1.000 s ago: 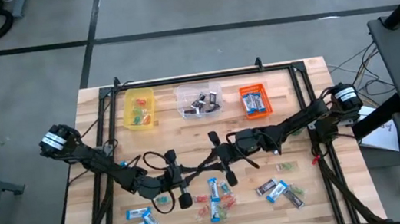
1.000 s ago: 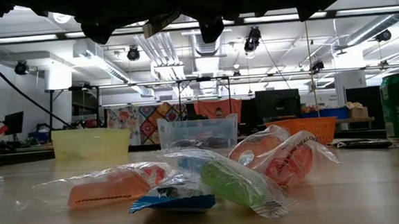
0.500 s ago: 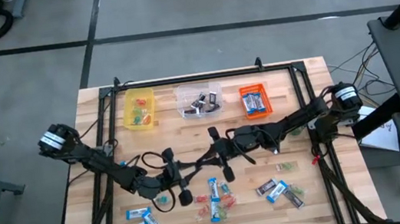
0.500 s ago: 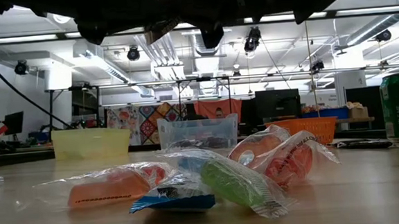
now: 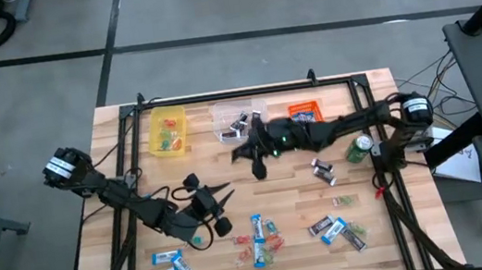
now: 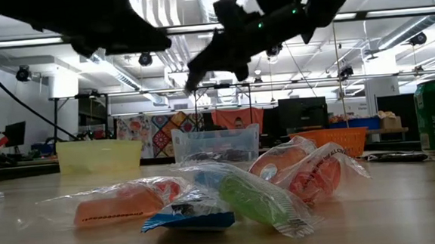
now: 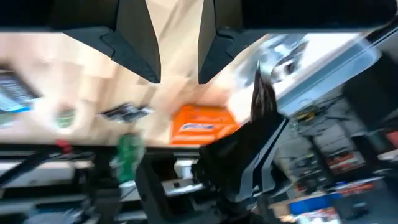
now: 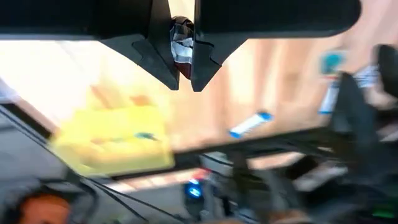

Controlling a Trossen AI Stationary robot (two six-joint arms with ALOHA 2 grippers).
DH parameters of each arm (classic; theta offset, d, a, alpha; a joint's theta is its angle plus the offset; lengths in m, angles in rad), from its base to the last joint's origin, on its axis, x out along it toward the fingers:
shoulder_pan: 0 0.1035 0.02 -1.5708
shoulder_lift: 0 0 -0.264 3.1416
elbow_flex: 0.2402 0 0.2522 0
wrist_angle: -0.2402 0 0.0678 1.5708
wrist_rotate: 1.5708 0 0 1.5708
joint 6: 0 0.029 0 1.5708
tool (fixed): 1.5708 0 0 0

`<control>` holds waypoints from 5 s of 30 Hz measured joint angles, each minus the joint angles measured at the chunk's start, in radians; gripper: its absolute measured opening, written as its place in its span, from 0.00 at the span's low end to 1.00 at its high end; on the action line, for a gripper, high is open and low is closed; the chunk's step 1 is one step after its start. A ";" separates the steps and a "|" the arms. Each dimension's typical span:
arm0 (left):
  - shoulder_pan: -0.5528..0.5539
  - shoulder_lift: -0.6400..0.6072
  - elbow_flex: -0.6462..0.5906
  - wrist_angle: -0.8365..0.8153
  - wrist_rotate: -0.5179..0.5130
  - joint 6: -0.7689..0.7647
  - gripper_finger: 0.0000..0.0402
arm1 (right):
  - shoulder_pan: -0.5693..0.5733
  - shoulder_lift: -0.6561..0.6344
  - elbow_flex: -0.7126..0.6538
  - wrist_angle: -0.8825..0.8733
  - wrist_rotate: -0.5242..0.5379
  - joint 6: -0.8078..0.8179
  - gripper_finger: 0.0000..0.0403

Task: Organize candy in baskets
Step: Put the brown chocolate bar into the transparent bin, then put the blue gummy into the yellow bin

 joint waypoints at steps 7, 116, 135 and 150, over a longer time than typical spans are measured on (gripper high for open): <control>0.003 0.000 -0.001 -0.132 -0.008 -0.126 0.23 | -0.183 0.017 0.058 -0.145 0.072 -0.002 0.04; 0.398 -0.088 0.326 -1.546 0.529 -0.622 0.03 | 0.389 -0.105 0.066 -0.805 -0.228 0.108 0.42; 1.092 -0.062 0.324 -1.394 0.714 -0.040 0.03 | 0.430 -0.103 0.061 -0.791 -0.172 0.146 0.42; 1.317 0.035 0.323 -1.325 0.648 -0.004 0.11 | 0.430 -0.103 0.053 -0.788 -0.145 0.161 0.42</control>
